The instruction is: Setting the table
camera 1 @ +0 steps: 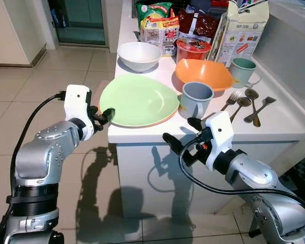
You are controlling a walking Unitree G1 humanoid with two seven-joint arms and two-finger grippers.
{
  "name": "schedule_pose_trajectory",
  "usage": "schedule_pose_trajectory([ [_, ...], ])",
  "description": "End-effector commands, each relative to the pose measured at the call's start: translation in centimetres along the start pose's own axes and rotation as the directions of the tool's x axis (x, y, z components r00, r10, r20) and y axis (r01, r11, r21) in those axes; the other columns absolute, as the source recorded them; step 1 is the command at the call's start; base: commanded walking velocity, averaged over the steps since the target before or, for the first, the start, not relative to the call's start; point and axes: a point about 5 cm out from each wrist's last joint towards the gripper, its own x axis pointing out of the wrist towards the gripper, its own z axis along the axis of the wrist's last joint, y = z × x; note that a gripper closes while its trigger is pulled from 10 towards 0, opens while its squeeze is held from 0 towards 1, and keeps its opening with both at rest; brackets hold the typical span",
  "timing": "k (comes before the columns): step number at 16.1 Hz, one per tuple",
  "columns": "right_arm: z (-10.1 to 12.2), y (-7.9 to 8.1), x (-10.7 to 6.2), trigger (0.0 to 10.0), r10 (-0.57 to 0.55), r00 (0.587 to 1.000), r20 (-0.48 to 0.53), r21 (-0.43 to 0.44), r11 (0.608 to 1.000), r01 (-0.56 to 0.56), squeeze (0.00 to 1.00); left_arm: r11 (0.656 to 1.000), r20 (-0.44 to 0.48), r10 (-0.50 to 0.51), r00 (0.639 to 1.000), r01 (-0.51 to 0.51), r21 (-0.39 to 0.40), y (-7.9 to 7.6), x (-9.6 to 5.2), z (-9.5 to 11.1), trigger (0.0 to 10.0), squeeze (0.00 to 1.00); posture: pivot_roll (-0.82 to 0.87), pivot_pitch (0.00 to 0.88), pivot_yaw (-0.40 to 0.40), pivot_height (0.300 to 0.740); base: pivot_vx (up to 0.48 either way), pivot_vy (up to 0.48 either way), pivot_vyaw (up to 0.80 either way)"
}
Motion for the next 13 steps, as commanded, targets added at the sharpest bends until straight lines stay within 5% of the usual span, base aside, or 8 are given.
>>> schedule_pose_trajectory([
  [1, -0.2, -0.1, -0.2, 10.0, 0.000, 1.000, -0.017, -0.006, 1.000, 0.000, 0.00, 1.000, -0.049, -0.015, 0.999, 0.014, -0.020, 0.1, 0.1, -0.7, 0.0, 0.00, 0.05, 0.000, -0.064, 0.740, 0.000, 0.000, 0.00],
  [13, -0.2, -0.5, 0.0, 10.0, -0.043, 0.999, -0.015, -0.016, 0.999, 0.043, 0.00, 0.995, 0.012, 0.012, 1.000, -0.011, -0.100, 1.7, -0.2, 1.2, 0.0, 0.00, 0.05, 0.000, -0.052, 0.740, 0.000, 0.000, 0.00],
])
